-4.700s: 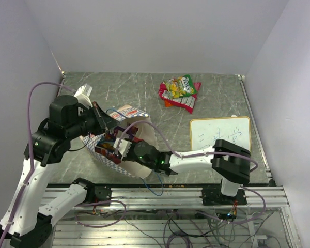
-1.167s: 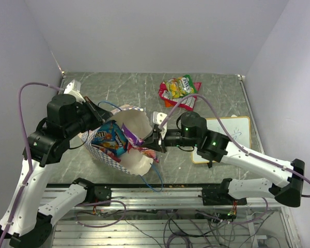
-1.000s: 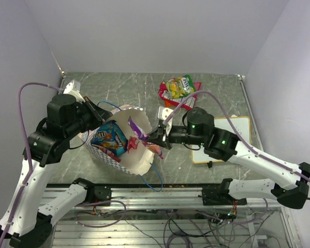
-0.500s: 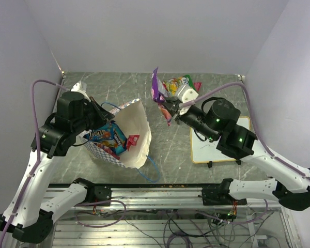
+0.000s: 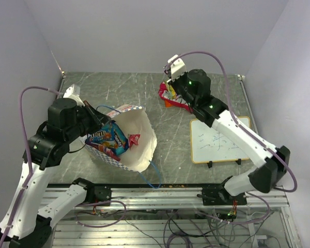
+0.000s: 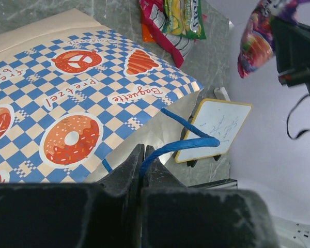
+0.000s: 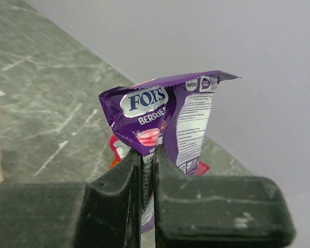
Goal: Take the snacks out of the paper bag
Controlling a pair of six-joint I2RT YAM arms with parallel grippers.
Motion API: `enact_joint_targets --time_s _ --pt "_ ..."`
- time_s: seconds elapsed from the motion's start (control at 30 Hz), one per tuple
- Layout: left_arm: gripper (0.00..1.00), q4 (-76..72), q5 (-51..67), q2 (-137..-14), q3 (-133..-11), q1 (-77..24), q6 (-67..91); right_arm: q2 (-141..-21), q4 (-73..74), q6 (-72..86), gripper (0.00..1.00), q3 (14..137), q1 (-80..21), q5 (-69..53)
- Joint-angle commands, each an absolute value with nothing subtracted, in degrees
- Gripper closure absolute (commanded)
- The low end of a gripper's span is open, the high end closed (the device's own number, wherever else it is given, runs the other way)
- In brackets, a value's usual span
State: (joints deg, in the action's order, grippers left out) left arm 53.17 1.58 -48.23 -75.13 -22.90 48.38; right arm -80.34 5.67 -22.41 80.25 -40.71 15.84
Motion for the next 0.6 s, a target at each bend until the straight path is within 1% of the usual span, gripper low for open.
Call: enact_joint_targets --time_s 0.0,0.1,0.33,0.57 --pt "0.93 55.2 0.6 -48.8 -76.6 -23.4 46.6 -85.2 4.8 -19.5 1.0 83.6 -35.8 15.8" --pt "0.93 56.0 0.0 -49.3 -77.5 -23.4 45.8 -88.3 2.7 -19.1 1.0 83.2 -33.0 16.2" --pt "0.93 57.7 0.2 -51.7 -79.6 -23.4 43.2 -95.8 2.7 -16.9 1.0 84.3 -26.5 16.3" --pt "0.93 57.6 -0.1 -52.9 -81.4 -23.4 41.9 -103.4 7.2 -17.4 1.0 89.7 -23.9 16.9"
